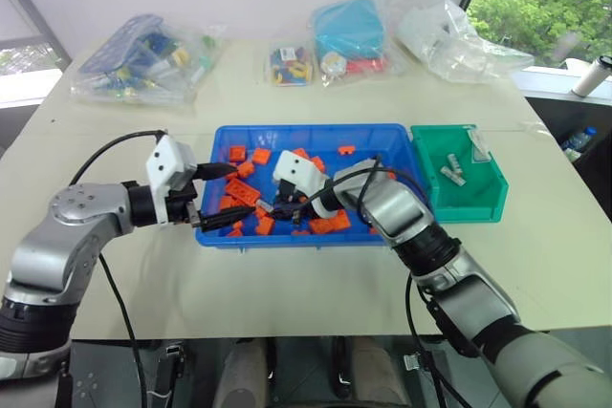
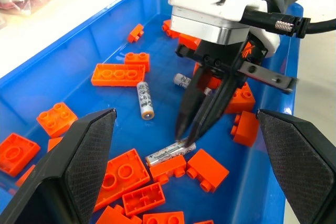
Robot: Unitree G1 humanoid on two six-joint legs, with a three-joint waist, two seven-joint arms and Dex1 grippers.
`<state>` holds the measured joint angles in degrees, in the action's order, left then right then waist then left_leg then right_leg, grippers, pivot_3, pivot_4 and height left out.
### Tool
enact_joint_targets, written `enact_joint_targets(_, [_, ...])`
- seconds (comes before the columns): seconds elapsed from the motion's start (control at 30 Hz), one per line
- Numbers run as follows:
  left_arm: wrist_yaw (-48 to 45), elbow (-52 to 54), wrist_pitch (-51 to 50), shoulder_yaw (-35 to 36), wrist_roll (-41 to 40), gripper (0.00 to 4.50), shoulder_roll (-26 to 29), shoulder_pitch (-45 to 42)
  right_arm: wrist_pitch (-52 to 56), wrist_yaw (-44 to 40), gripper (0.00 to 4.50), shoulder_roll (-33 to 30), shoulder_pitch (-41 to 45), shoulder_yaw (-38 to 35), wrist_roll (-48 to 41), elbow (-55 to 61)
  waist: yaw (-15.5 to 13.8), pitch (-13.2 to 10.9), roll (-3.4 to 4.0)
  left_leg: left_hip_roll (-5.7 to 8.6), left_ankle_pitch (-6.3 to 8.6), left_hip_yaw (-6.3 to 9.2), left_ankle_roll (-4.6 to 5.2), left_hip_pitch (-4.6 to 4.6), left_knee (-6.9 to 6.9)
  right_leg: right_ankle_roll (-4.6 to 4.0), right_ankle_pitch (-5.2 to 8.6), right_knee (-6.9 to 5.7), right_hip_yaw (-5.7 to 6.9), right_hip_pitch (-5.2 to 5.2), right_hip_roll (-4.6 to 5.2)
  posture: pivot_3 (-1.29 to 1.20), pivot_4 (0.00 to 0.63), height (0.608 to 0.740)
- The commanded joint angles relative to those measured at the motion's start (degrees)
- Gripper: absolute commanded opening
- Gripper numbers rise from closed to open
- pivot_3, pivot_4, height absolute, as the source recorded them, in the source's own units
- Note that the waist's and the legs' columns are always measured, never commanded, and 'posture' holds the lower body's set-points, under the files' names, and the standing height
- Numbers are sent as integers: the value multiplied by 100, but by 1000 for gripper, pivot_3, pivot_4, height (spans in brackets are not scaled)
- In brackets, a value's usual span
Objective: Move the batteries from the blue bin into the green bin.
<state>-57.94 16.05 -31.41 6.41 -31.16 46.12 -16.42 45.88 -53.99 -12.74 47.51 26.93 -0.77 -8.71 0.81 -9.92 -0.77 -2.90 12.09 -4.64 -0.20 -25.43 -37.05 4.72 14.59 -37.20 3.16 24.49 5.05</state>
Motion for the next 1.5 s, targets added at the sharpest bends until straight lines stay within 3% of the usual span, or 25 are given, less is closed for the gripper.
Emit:
enact_joint_targets(0.03, [-37,23,165,72,42,4500,59,-91,-120,81,1456,41,60,36,2,-33,1,0,0,0,0,0,0,0,0,0,0,0,0,0,0,0,150,736])
enact_joint_targets(0.43, [-184,-4,176,13,25,4500,83,-137,-439,254,1456,258,-7,218,72,-620,11,0,0,0,0,-1,0,1,1,0,0,0,0,0,0,0,150,736])
enact_joint_targets(0.57, [-333,-24,196,27,15,4500,141,-116,-475,231,198,205,-16,133,58,-604,9,0,0,-1,0,0,0,1,2,0,0,0,0,0,0,0,150,736])
enact_joint_targets(0.7, [-454,-55,228,9,22,4500,171,-128,-369,150,92,42,-18,61,13,-309,-2,0,0,-1,0,0,0,1,1,0,0,0,0,0,0,0,150,736])
enact_joint_targets(0.77, [-550,-60,264,-14,19,4500,177,-139,-92,90,92,-191,0,-230,-155,136,-8,0,0,-1,0,0,0,0,1,0,0,1,0,0,1,0,150,736])
enact_joint_targets(0.87, [-661,-89,228,-44,-98,4500,104,-327,598,41,92,-1061,59,-1203,-527,970,-56,-4,1,1,0,5,0,-9,-2,-1,0,2,3,2,5,0,150,736])
enact_joint_targets(1.13, [-677,-277,317,-135,-202,4500,-185,-769,1617,281,92,-3059,-594,-2922,-889,1780,-129,-3,-1,3,1,0,1,-7,4,-9,5,12,4,2,5,0,150,736])
enact_joint_targets(1.43, [-748,-442,351,-332,-155,4500,-390,-1052,1939,628,92,-3810,-1633,-3508,-1180,2532,-92,-4,2,0,1,-1,2,-3,2,-5,3,11,2,3,1,0,150,736])
enact_joint_targets(1.47, [-752,-448,356,-340,-147,4500,-394,-1060,1957,685,1127,-3839,-1685,-3572,-1198,2558,-103,-5,2,0,1,-1,2,-4,2,-5,4,11,2,3,1,0,150,736])
enact_joint_targets(1.5, [-751,-453,362,-347,-139,4500,-399,-1069,1961,735,1478,-3878,-1727,-3611,-1208,2574,-112,-5,2,1,1,-1,2,-5,2,-6,4,12,1,3,1,0,150,736])
